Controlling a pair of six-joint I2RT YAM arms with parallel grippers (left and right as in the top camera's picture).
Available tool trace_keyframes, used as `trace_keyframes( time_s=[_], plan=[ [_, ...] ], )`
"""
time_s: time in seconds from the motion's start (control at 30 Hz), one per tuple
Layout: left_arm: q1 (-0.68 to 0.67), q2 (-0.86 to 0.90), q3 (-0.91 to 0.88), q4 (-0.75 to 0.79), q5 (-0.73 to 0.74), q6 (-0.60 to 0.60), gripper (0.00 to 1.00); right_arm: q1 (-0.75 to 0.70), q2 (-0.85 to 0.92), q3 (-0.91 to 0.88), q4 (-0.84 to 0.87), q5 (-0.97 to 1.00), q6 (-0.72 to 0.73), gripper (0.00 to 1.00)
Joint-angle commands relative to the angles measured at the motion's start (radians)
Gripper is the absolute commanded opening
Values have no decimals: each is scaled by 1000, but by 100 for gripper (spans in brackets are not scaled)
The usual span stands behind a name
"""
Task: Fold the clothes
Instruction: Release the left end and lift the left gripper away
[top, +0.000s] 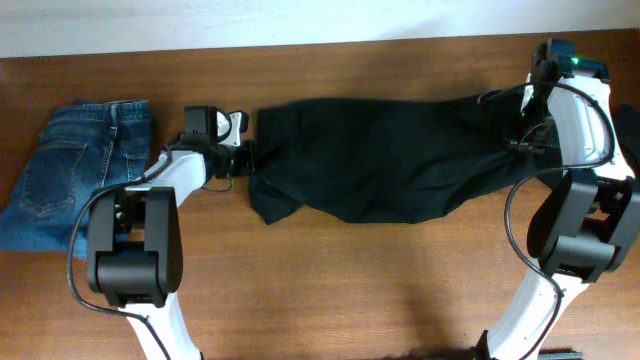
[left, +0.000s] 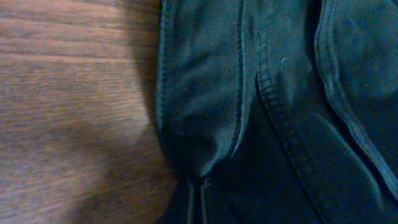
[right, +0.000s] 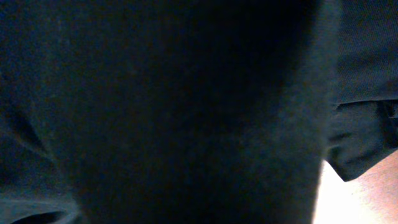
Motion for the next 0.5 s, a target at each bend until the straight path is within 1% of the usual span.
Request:
trace_keyframes(
  time_s=[0.0, 0.03, 0.17, 0.3, 0.4, 0.47],
  plan=[
    [23, -51, 108, -68, -15, 57, 0, -10, -28, 14, 2, -7, 13, 4],
    [24, -102, 196, -132, -38, 93, 1, -10, -28, 14, 3, -7, 13, 4],
    [18, -194, 383, -264, -95, 146, 0, -10, -28, 14, 3, -6, 13, 4],
    [18, -241, 468, -338, -113, 151, 1, -10, -28, 14, 3, -7, 13, 4],
    [17, -254, 472, -421, -189, 152, 1, -10, -29, 14, 3, -7, 13, 4],
    [17, -250, 472, -522, -251, 151, 2, -10, -28, 14, 2, -7, 13, 4]
  ],
)
